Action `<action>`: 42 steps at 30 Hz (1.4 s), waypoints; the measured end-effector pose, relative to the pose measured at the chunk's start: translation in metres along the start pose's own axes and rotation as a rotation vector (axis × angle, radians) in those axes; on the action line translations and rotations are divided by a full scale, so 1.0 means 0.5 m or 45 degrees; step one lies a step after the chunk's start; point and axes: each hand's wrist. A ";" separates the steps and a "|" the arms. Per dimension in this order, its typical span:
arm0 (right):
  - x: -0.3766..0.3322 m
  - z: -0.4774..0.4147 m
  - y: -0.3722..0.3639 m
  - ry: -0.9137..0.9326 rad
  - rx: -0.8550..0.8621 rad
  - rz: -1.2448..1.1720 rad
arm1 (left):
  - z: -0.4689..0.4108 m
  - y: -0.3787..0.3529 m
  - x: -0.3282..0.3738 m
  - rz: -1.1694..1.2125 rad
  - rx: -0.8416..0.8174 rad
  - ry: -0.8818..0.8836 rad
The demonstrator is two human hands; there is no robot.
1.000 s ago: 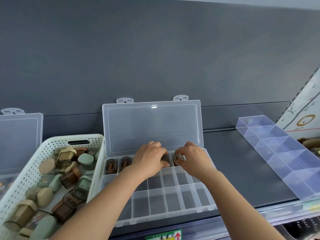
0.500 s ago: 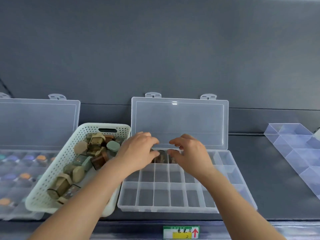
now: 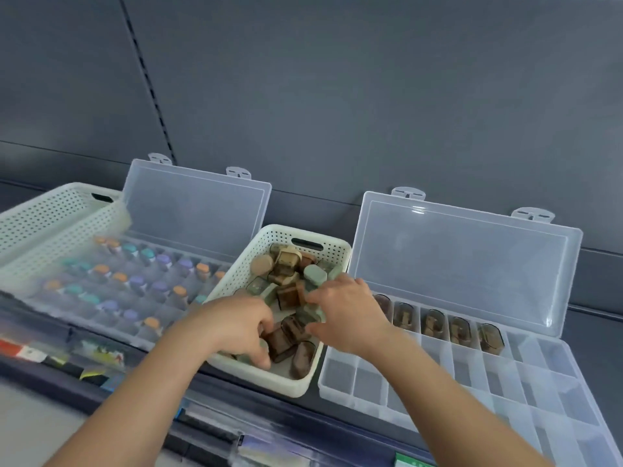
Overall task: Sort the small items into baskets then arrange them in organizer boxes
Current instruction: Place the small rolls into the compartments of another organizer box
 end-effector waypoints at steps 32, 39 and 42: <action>0.072 0.079 0.053 -0.650 0.515 -0.853 | -0.070 0.035 0.084 0.761 0.541 -0.569; 0.104 0.125 0.057 -0.684 0.354 -0.654 | -0.081 0.020 0.128 0.477 0.472 -0.626; 0.105 0.137 0.045 -0.636 0.266 -0.560 | -0.089 0.008 0.137 0.369 0.492 -0.682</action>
Point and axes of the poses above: each hand's wrist, its own z-axis away from the middle knuckle, its own y-axis out of the back of the hand, x = y × z, and after that the axes turned 6 degrees about x, right-handed
